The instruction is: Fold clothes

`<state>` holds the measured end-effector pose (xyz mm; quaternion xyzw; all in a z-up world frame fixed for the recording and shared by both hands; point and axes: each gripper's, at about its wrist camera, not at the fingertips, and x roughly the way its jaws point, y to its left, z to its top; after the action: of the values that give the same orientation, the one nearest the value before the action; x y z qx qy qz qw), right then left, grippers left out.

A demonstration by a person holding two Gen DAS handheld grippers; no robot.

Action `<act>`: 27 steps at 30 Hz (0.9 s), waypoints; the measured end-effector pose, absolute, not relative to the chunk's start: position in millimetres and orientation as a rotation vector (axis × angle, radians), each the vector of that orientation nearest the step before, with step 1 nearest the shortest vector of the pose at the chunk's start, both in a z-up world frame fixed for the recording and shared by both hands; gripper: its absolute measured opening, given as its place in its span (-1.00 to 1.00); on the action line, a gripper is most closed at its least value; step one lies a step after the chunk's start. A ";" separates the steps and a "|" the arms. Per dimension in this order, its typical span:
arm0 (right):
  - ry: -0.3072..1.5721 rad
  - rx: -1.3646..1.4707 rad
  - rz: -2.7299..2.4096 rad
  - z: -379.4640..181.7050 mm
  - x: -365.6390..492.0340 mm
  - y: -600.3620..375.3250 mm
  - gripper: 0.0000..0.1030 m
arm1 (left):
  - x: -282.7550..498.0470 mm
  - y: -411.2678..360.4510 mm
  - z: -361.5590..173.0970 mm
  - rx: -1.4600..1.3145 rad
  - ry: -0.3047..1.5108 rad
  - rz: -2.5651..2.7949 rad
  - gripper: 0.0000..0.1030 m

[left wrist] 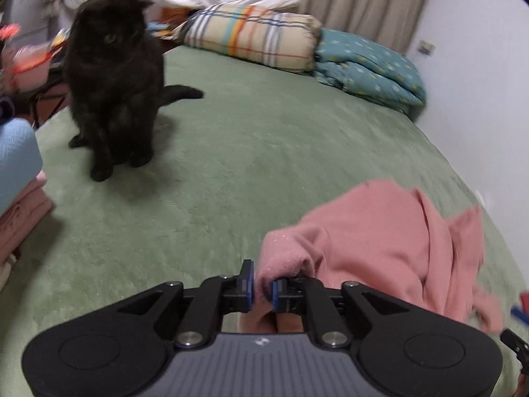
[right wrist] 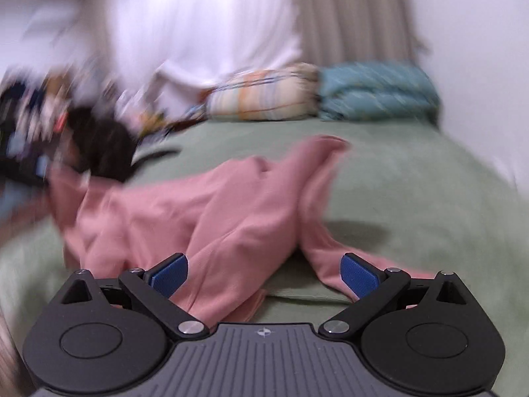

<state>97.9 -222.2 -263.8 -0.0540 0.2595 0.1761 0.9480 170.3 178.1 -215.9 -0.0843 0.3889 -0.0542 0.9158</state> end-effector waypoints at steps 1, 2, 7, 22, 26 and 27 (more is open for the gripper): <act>0.541 -0.149 0.372 -265.6 98.0 -216.4 0.79 | 165.4 176.1 -213.8 -0.150 0.798 -0.136 -0.50; 0.548 -0.156 0.371 -266.2 97.4 -214.7 0.74 | 159.8 172.2 -213.9 -0.131 0.793 -0.149 -0.44; 0.584 -0.189 0.366 -269.4 94.4 -206.2 0.58 | 131.0 150.1 -219.3 0.050 0.763 -0.198 -0.20; 0.657 -0.246 0.332 -278.8 76.7 -194.9 0.64 | 100.3 32.2 -312.3 1.130 0.561 -0.470 -0.36; 0.649 -0.242 0.310 -275.8 71.4 -197.3 0.67 | 119.8 36.8 -297.4 1.007 0.551 -0.446 -0.98; 0.644 -0.237 0.301 -274.7 70.2 -198.8 0.71 | 121.9 39.2 -292.1 0.976 0.543 -0.433 -0.98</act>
<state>70.2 -198.8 -274.8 -0.1156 0.3146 0.1470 0.9306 121.9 39.2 -292.1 0.4595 0.2556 -0.2039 0.8258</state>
